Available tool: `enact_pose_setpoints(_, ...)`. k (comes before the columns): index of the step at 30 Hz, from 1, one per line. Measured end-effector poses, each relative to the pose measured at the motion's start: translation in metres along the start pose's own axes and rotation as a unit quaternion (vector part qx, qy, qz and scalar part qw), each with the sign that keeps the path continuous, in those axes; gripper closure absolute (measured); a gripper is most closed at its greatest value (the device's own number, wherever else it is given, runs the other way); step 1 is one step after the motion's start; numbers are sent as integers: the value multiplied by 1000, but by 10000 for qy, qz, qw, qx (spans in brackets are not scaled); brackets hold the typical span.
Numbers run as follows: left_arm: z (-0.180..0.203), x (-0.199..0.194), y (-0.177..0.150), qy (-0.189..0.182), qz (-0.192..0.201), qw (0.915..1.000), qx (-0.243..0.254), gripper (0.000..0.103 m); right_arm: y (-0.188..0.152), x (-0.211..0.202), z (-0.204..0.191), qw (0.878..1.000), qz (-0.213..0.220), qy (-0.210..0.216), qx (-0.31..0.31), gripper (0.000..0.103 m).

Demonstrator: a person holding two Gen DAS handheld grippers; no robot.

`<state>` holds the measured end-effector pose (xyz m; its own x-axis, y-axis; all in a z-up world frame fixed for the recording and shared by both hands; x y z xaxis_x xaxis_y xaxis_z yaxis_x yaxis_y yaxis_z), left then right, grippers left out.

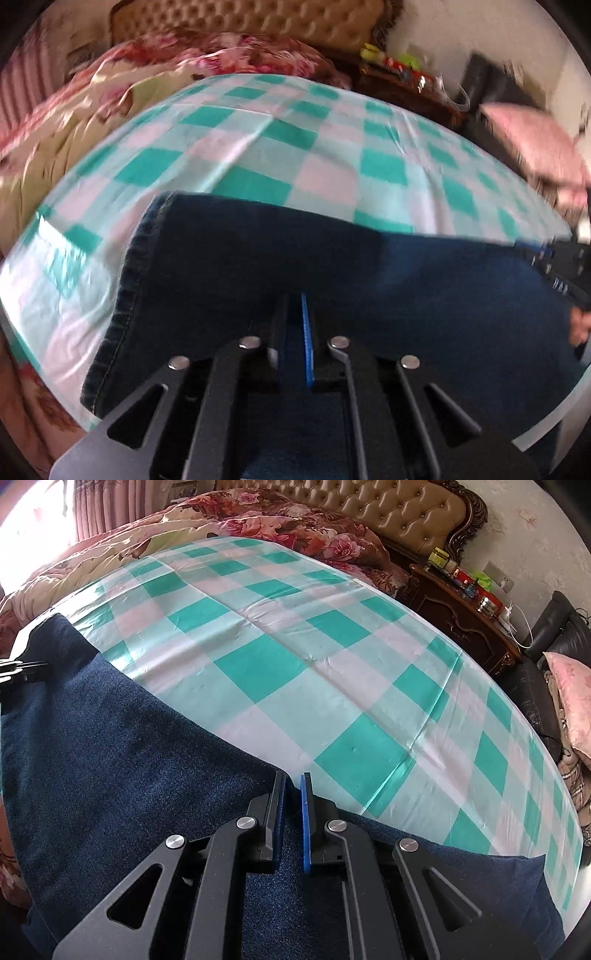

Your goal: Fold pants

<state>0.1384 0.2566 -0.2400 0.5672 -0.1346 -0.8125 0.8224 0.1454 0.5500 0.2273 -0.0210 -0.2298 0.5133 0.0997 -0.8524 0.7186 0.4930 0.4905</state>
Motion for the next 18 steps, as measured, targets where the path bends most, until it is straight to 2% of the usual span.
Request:
enact_pose_setpoints(1,-6,-2,1,44,-7,9998,-170,95,0,0,0,10000,-1,-5,-1,99)
enact_pose_setpoints(2,-13,-7,1,245,29,9992,-324,93,0,0,0,10000,-2,-6,4,99)
enact_pose_setpoints(3,-23,-16,0,392,123,9978,-522,82,0,0,0,10000,-1,-2,7,98)
enact_pose_setpoints(4,-36,-28,-3,412,265,9950,-876,75,0,0,0,10000,1,-2,9,94)
enact_pose_setpoints(5,-47,-36,-4,389,352,9917,-1171,64,0,0,0,10000,5,-5,18,91)
enact_pose_setpoints(7,-70,-57,-15,193,538,9830,-1744,63,-1,0,0,10000,20,-42,8,86)
enact_pose_setpoints(9,-93,-81,-35,60,798,9694,-2319,63,-1,-1,-1,9998,44,-172,-31,79)
enact_pose_setpoints(10,-100,-87,-41,-48,867,9642,-2507,63,-1,-1,-1,9997,53,-255,-43,73)
enact_pose_setpoints(12,-120,-100,-64,-572,1050,9418,-3142,63,0,-2,2,9984,40,-570,-49,58)
enact_pose_setpoints(13,-128,-102,-76,-887,1076,9283,-3447,63,0,-4,5,9976,14,-692,-6,48)
enact_pose_setpoints(14,-132,-102,-84,-1074,1057,9203,-3610,63,0,-8,8,9969,35,-778,65,47)
enact_pose_setpoints(16,-131,-102,-92,-1267,1012,9149,-3697,63,-2,-29,11,9953,300,-887,244,47)
enact_pose_setpoints(18,-125,-97,-97,-1493,954,9110,-3723,63,-6,-49,3,9963,535,-620,245,47)
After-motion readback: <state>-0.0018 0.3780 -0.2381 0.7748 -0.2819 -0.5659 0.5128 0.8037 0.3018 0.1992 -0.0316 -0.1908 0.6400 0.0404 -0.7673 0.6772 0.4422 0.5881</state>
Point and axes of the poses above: each gripper's, at about its wrist camera, not at the fingertips, and x roughly the way its jaws point, z to its right, y to its top, the point moved 1 cm from there along x, roughly the way its jaws point
